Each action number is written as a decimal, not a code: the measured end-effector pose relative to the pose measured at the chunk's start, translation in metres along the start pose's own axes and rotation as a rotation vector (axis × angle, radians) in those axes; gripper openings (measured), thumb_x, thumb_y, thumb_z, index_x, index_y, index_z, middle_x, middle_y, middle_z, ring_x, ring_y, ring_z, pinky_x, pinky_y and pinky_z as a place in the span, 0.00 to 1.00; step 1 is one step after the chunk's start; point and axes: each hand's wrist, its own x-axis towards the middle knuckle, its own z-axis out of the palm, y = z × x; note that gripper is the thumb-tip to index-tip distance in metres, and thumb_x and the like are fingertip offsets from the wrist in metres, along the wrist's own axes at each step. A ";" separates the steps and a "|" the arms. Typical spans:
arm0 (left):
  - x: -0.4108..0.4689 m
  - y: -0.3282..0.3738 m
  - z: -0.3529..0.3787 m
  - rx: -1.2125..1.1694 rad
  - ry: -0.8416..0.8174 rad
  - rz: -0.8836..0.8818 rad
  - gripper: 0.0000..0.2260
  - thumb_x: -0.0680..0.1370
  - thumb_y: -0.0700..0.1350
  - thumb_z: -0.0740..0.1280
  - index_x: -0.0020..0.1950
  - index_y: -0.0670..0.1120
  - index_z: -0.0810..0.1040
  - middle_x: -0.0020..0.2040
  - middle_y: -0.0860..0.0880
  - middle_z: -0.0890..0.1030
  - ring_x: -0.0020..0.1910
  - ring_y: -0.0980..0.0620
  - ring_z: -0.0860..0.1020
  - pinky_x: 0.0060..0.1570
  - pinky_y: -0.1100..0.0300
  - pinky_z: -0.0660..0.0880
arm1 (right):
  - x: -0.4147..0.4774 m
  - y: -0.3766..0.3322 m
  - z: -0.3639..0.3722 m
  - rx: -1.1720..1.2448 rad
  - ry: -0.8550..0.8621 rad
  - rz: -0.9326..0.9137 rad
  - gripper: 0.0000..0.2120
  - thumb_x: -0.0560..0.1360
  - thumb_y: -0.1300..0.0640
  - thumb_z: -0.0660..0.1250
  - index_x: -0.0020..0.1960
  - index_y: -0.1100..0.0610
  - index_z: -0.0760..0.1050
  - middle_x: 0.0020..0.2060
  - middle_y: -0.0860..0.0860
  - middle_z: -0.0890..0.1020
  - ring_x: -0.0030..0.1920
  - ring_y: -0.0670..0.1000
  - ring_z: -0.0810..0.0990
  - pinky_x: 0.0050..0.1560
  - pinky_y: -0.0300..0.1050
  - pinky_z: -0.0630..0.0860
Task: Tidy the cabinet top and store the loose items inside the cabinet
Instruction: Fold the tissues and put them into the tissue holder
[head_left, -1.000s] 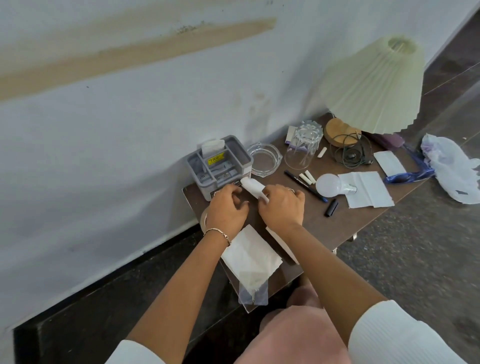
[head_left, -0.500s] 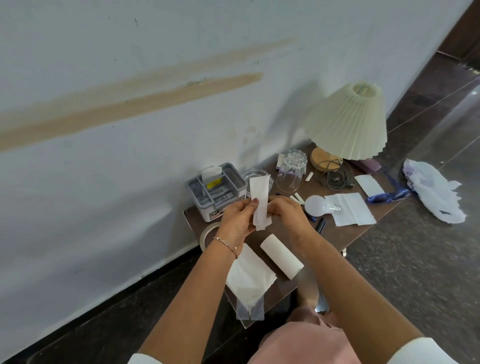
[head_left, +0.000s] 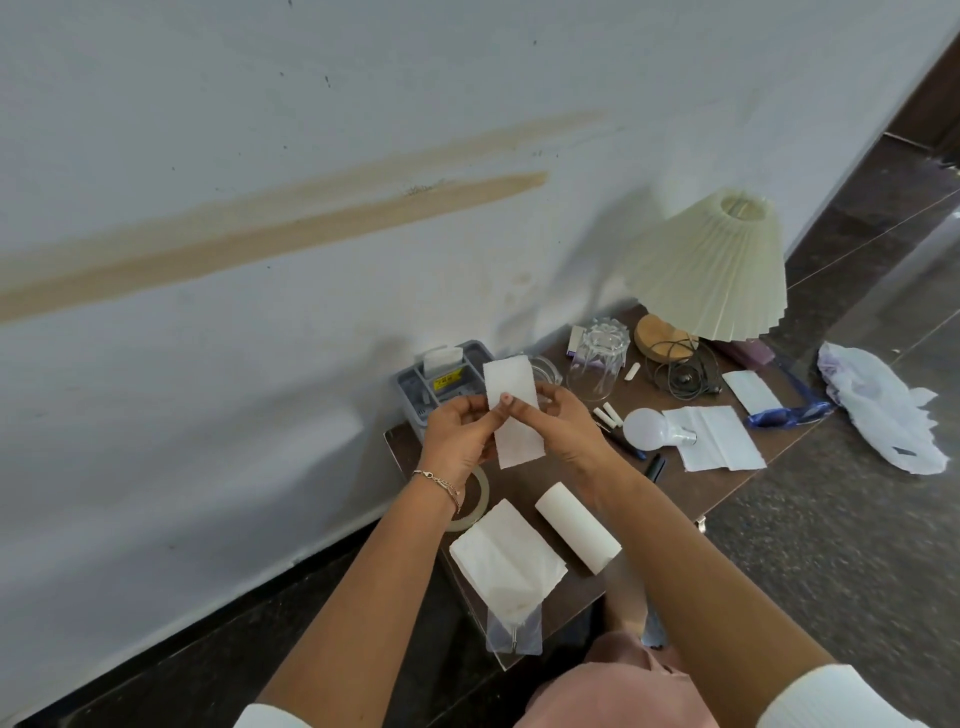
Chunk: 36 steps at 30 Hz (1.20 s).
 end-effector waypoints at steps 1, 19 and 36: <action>0.002 0.001 -0.003 0.023 0.000 0.013 0.09 0.73 0.45 0.72 0.50 0.45 0.81 0.45 0.46 0.85 0.45 0.47 0.84 0.44 0.51 0.82 | 0.003 0.000 0.001 0.008 0.001 0.005 0.36 0.61 0.40 0.77 0.63 0.52 0.71 0.50 0.50 0.83 0.48 0.48 0.84 0.44 0.41 0.80; 0.061 0.056 -0.060 0.464 0.170 0.360 0.08 0.72 0.41 0.72 0.51 0.44 0.82 0.46 0.49 0.82 0.46 0.52 0.79 0.51 0.60 0.75 | 0.077 -0.048 0.044 -0.563 0.012 -0.306 0.09 0.76 0.64 0.64 0.41 0.52 0.69 0.36 0.49 0.78 0.32 0.45 0.81 0.39 0.45 0.79; 0.100 0.025 -0.076 0.727 0.124 0.271 0.08 0.74 0.41 0.71 0.49 0.51 0.77 0.46 0.53 0.80 0.20 0.60 0.76 0.25 0.69 0.73 | 0.117 -0.034 0.055 -0.866 -0.066 -0.353 0.09 0.78 0.60 0.60 0.58 0.58 0.71 0.50 0.57 0.82 0.50 0.60 0.78 0.48 0.50 0.74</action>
